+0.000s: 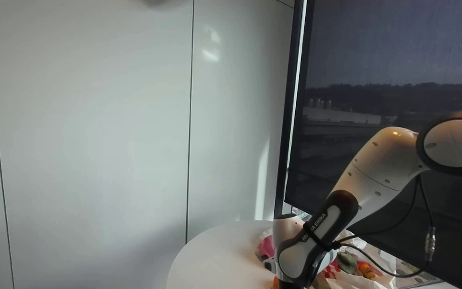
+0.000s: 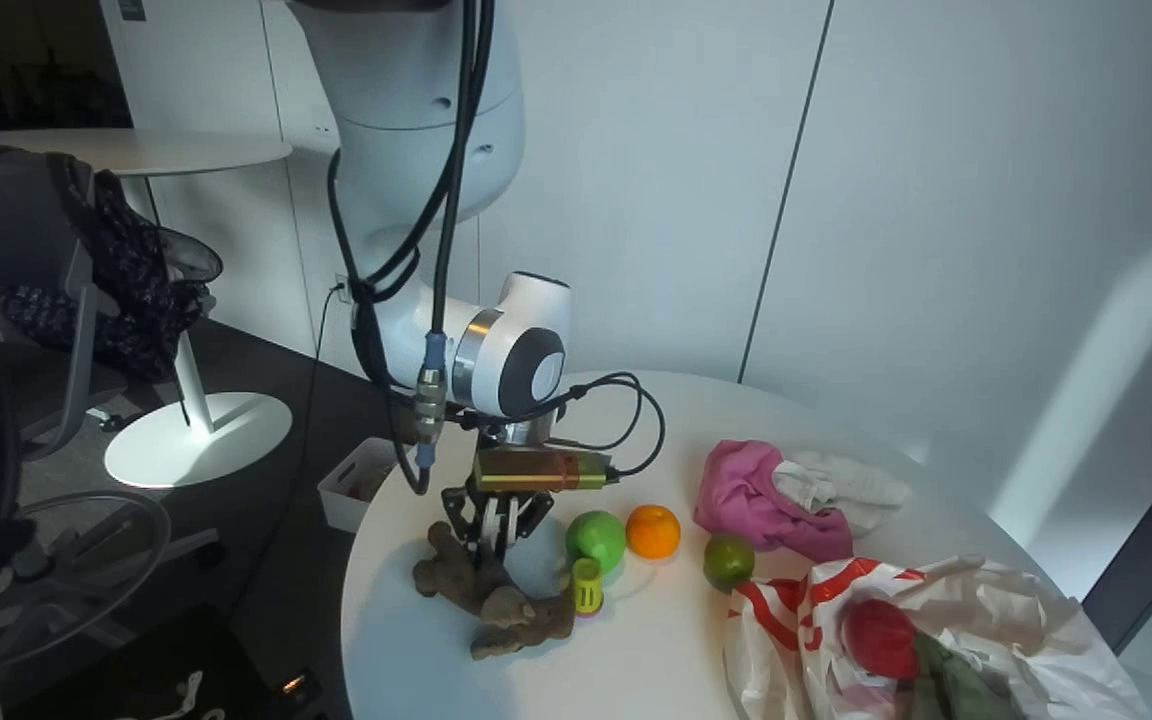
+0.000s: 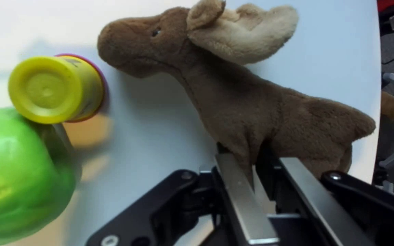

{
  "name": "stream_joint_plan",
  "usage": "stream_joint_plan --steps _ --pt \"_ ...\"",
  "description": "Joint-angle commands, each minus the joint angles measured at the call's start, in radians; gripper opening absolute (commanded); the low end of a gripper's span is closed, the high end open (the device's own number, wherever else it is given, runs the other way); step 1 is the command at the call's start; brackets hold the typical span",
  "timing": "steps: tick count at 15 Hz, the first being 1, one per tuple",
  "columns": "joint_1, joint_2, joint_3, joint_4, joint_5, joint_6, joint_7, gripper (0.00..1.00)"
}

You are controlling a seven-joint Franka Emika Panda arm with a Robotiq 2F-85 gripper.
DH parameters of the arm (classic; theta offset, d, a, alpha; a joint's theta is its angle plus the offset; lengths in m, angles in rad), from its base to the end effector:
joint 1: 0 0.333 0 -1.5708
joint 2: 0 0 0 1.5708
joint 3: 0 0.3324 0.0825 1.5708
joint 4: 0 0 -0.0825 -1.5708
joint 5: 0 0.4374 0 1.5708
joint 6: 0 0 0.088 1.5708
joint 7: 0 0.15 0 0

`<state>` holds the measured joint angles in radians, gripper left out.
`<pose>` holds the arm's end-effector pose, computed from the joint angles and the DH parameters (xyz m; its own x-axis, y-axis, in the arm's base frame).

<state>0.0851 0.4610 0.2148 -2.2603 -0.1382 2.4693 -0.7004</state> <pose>0.4998 0.1655 0.0669 0.4283 0.8905 -0.1538 0.8745 -0.4513 -0.1778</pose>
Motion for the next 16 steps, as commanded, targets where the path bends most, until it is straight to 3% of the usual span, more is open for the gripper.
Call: stream_joint_plan --steps 1,6,7,10,16 --pt "-0.028 -0.005 0.018 0.016 0.011 0.02 -0.022 0.58" --pt "-0.034 -0.116 0.002 -0.004 -0.006 0.069 0.004 0.95" --pt "-0.036 -0.135 -0.016 0.005 -0.01 0.067 0.024 0.99" --pt "-0.066 -0.181 -0.092 0.052 -0.023 0.041 0.088 1.0" --pt "-0.207 -0.148 -0.242 0.206 0.007 -0.003 0.119 1.0"
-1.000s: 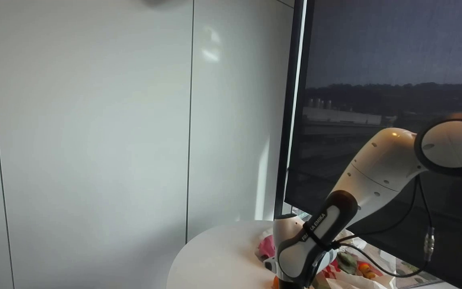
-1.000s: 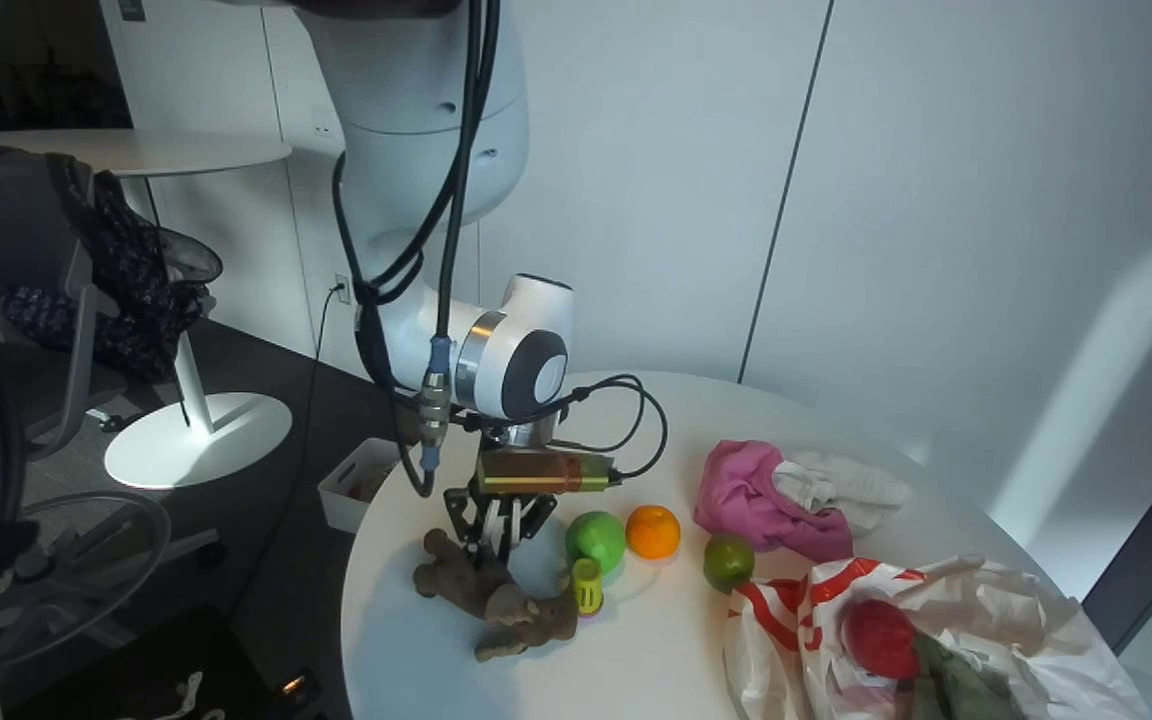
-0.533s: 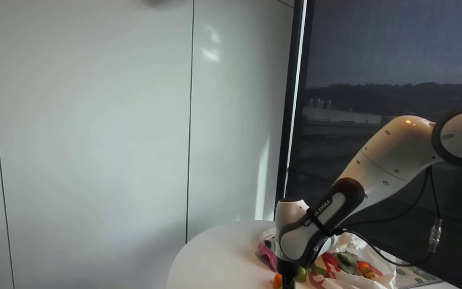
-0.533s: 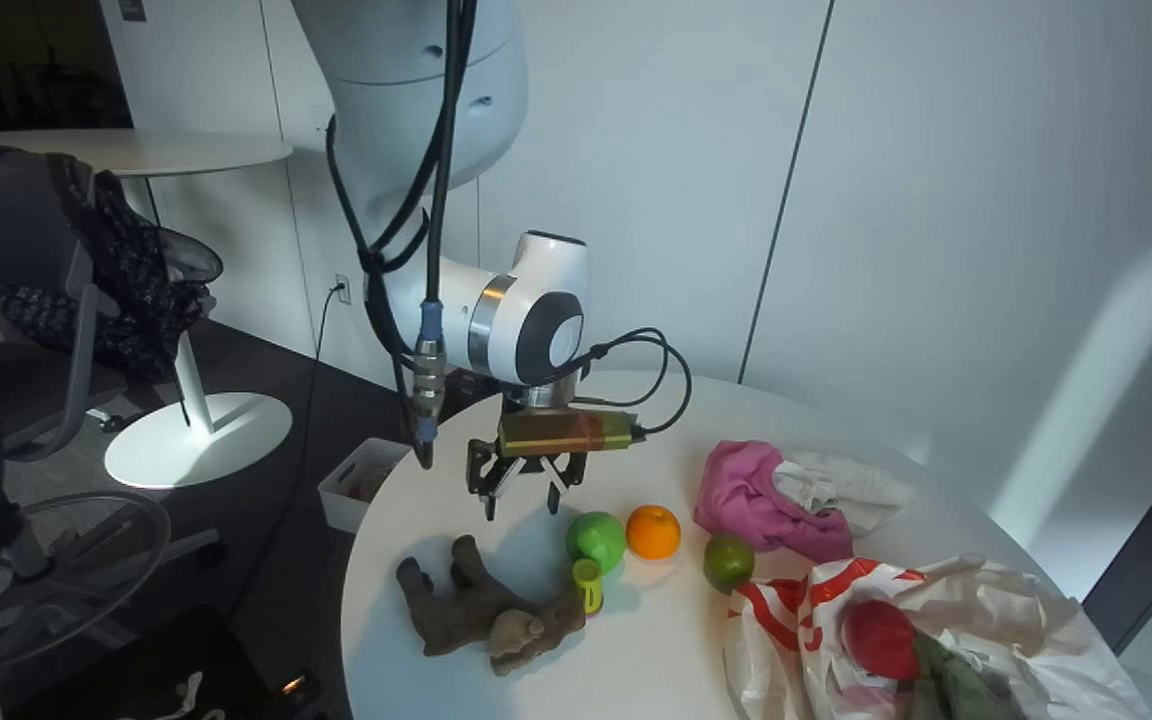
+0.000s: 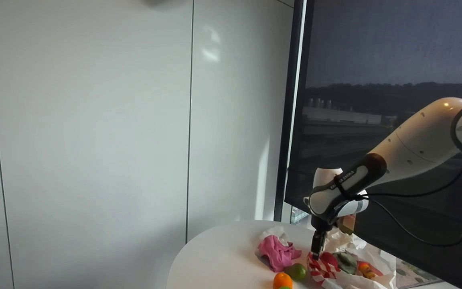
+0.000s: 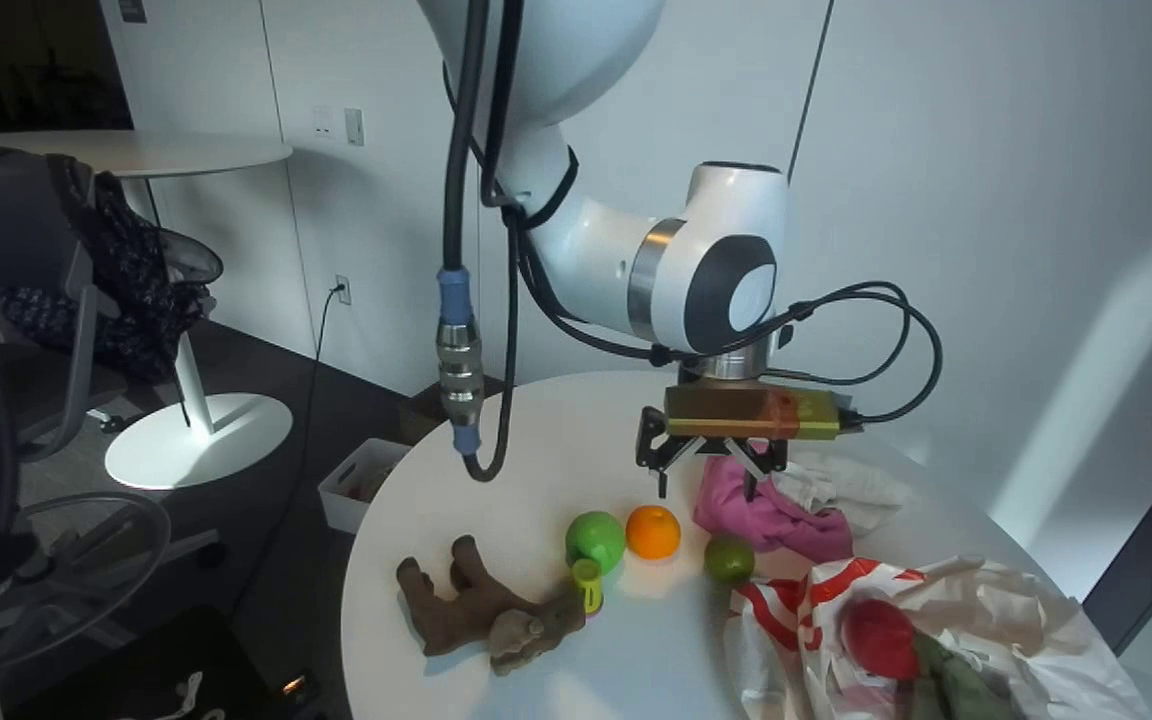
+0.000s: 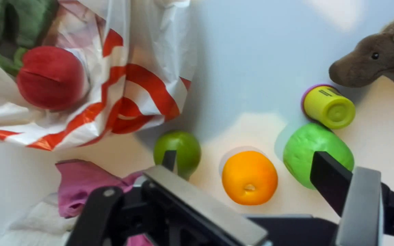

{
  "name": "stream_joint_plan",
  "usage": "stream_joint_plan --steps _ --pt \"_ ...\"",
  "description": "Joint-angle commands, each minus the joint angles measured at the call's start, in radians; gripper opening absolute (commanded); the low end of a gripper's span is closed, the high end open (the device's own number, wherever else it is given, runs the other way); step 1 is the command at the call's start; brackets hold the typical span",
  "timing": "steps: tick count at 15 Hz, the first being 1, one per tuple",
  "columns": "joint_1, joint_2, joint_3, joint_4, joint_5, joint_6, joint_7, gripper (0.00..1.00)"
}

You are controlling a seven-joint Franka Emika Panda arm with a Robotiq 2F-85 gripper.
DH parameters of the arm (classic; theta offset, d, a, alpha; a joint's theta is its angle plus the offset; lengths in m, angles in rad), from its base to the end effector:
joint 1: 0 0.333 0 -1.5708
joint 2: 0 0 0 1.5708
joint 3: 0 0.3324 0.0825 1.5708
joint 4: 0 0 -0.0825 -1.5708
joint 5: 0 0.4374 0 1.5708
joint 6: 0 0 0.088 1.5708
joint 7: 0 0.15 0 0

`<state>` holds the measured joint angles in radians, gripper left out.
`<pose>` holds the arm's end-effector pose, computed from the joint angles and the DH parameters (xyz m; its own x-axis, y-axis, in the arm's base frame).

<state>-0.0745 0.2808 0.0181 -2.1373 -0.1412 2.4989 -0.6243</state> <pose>0.6216 -0.0377 0.2140 0.7793 0.6266 0.0101 0.6215 -0.7748 0.1160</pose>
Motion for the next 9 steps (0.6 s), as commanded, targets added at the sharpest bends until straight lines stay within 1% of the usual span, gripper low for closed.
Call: stream_joint_plan --steps 1,3,5,9 --pt "-0.064 0.05 -0.064 0.108 0.013 -0.032 0.066 1.0" --pt "-0.088 0.103 -0.096 0.169 0.01 -0.027 0.135 1.0" --pt "-0.098 0.175 -0.118 0.232 0.003 -0.013 0.229 1.0" --pt "-0.108 0.323 -0.129 0.375 0.046 -0.024 0.409 1.0"
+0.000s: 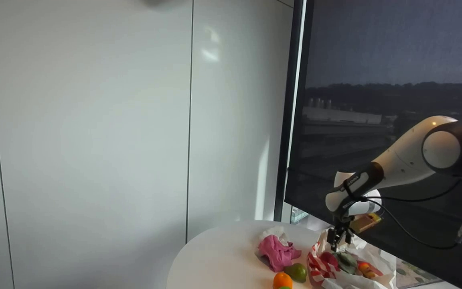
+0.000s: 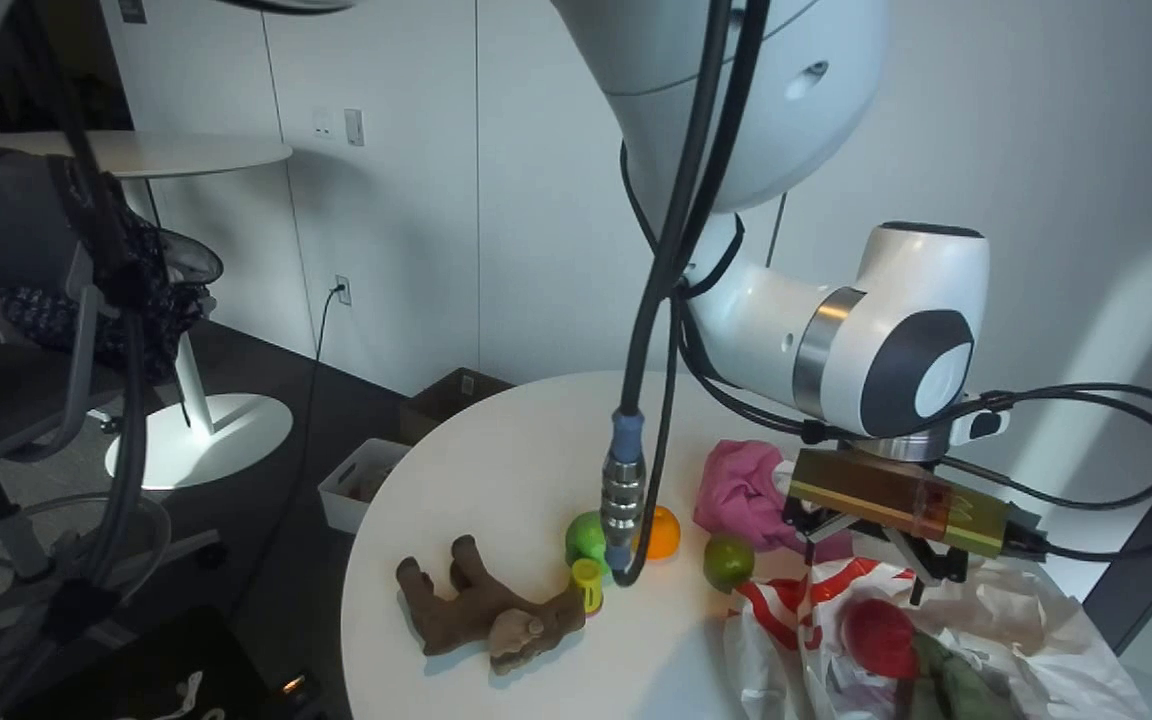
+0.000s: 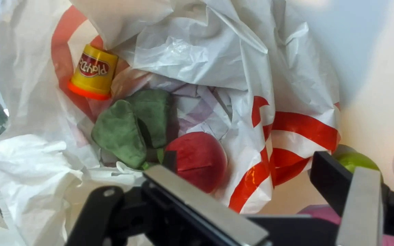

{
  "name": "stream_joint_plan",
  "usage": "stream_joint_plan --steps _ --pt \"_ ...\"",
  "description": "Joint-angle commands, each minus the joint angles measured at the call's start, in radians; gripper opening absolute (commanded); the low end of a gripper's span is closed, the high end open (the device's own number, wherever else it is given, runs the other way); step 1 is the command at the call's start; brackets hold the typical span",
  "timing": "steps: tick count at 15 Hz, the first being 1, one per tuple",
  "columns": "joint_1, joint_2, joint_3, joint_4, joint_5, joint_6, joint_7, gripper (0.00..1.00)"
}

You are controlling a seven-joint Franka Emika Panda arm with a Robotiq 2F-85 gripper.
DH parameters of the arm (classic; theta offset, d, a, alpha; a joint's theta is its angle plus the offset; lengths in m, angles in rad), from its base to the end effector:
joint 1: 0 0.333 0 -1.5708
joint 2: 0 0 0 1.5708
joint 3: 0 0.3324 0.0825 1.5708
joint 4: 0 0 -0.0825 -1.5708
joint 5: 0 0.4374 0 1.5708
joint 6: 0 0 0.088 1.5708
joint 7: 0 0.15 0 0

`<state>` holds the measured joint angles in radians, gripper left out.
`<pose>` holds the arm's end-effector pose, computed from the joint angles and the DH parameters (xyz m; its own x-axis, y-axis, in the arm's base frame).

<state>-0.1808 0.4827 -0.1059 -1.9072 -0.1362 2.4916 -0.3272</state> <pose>0.6610 -0.1966 0.1877 0.9858 0.1621 0.0429 0.1531 -0.9745 0.1639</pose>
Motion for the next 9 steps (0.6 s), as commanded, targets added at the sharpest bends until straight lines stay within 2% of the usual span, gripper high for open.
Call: stream_joint_plan --steps 1,9 --pt "-0.008 0.153 -0.001 0.185 0.062 -0.031 0.147 1.0" --pt "-0.056 0.394 -0.004 0.482 0.225 -0.045 0.373 1.0"
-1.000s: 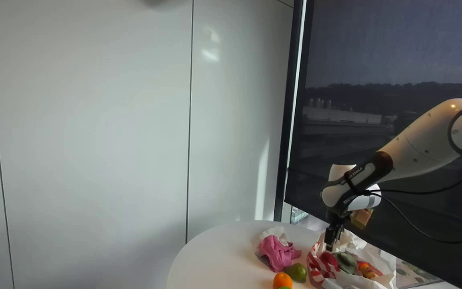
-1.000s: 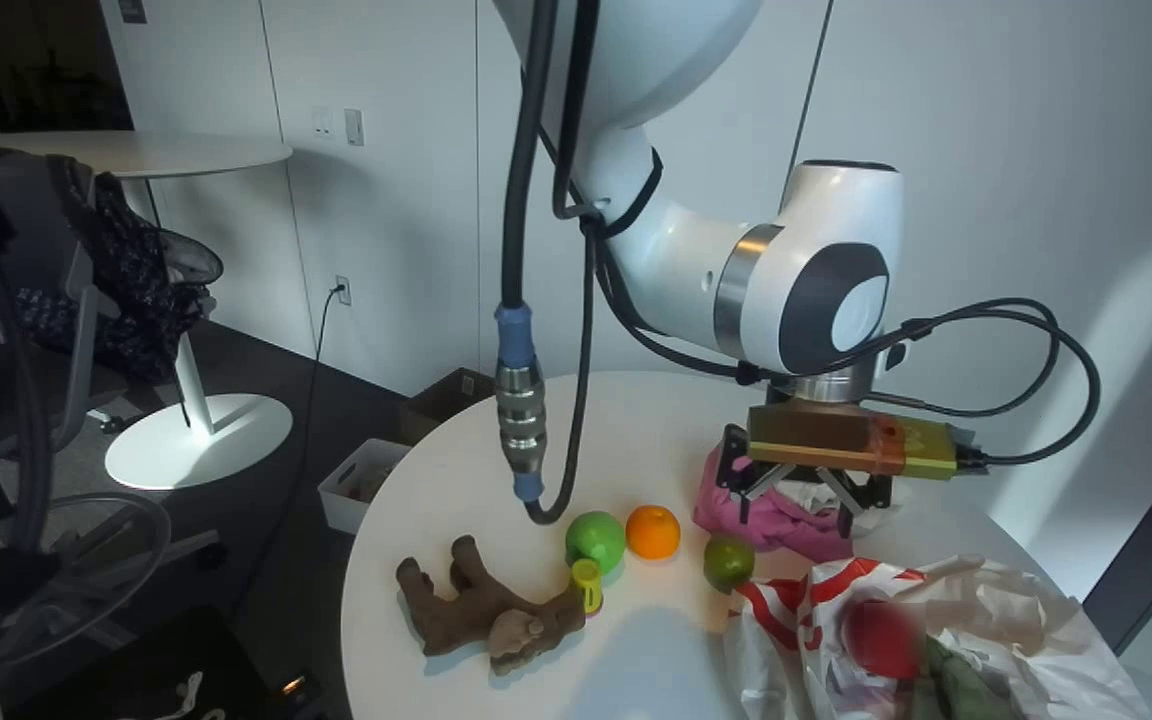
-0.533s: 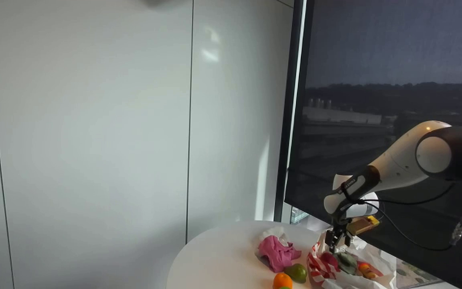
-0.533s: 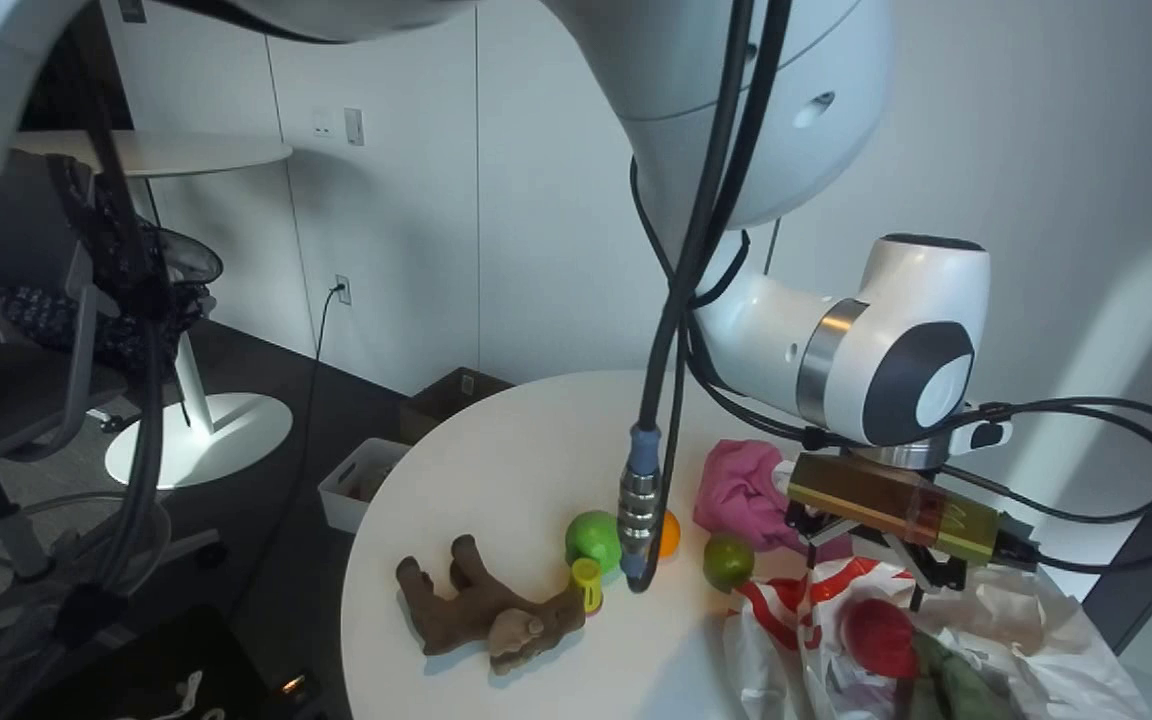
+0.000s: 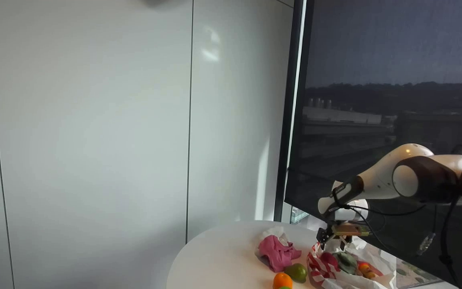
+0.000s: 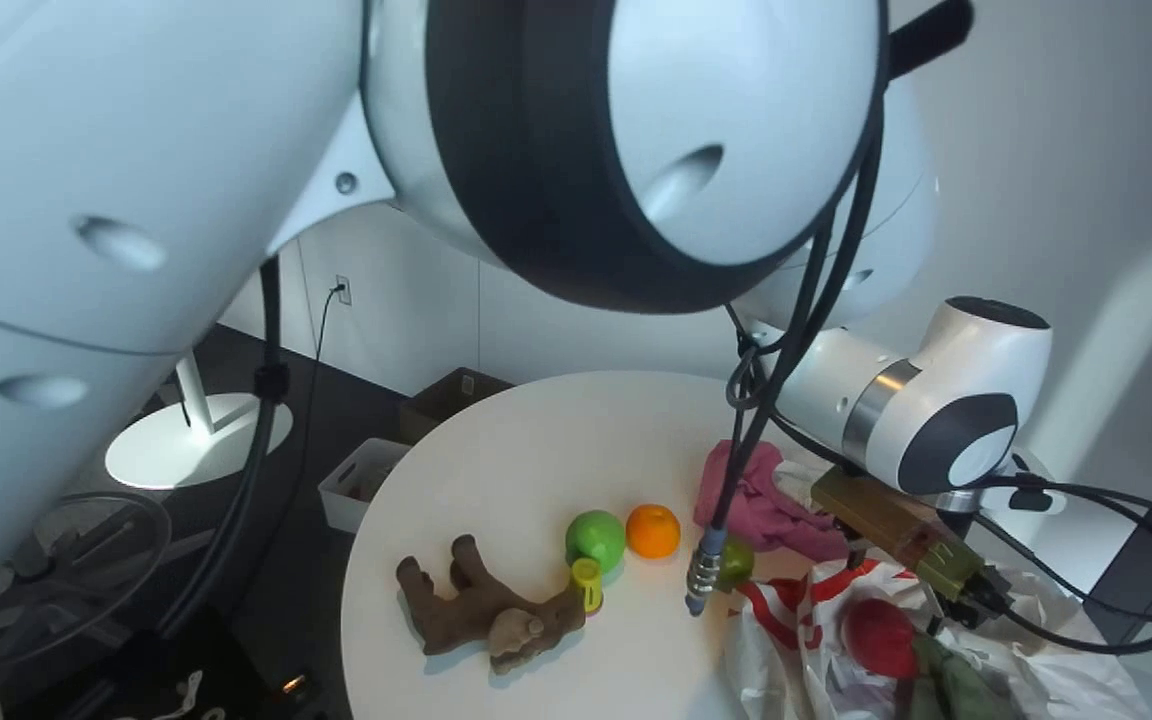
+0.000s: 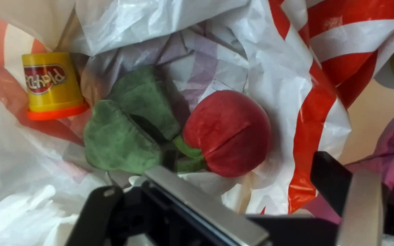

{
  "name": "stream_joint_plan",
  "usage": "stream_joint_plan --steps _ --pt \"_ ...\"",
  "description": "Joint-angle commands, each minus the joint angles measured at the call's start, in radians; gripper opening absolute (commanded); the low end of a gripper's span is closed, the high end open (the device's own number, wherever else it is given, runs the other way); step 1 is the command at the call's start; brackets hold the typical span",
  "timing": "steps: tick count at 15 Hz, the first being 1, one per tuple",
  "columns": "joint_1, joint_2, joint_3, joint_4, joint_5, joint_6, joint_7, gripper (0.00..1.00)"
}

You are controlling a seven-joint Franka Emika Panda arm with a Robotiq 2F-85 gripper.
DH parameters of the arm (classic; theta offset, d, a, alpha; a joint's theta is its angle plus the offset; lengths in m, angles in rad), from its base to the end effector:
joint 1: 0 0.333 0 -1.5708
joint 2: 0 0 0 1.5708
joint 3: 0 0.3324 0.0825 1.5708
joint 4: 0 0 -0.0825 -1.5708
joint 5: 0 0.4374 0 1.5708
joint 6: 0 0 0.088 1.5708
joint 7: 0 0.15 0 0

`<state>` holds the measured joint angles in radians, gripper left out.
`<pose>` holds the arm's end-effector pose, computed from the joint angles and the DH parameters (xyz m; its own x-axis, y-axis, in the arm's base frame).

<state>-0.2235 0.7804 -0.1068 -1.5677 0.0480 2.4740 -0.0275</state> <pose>0.7304 -0.2405 0.1281 0.9473 -0.2931 0.1291 -0.3008 -0.9527 0.0443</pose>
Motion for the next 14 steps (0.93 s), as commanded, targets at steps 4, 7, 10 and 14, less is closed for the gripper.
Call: stream_joint_plan --steps 4,7,10,14 --pt "-0.025 0.187 -0.006 0.241 0.055 -0.049 0.131 1.0" --pt "-0.03 0.24 -0.007 0.297 0.057 -0.078 0.161 1.0" --pt "-0.025 0.267 -0.015 0.334 0.049 -0.107 0.184 0.73" --pt "-0.027 0.267 -0.012 0.351 0.05 -0.137 0.19 0.4"
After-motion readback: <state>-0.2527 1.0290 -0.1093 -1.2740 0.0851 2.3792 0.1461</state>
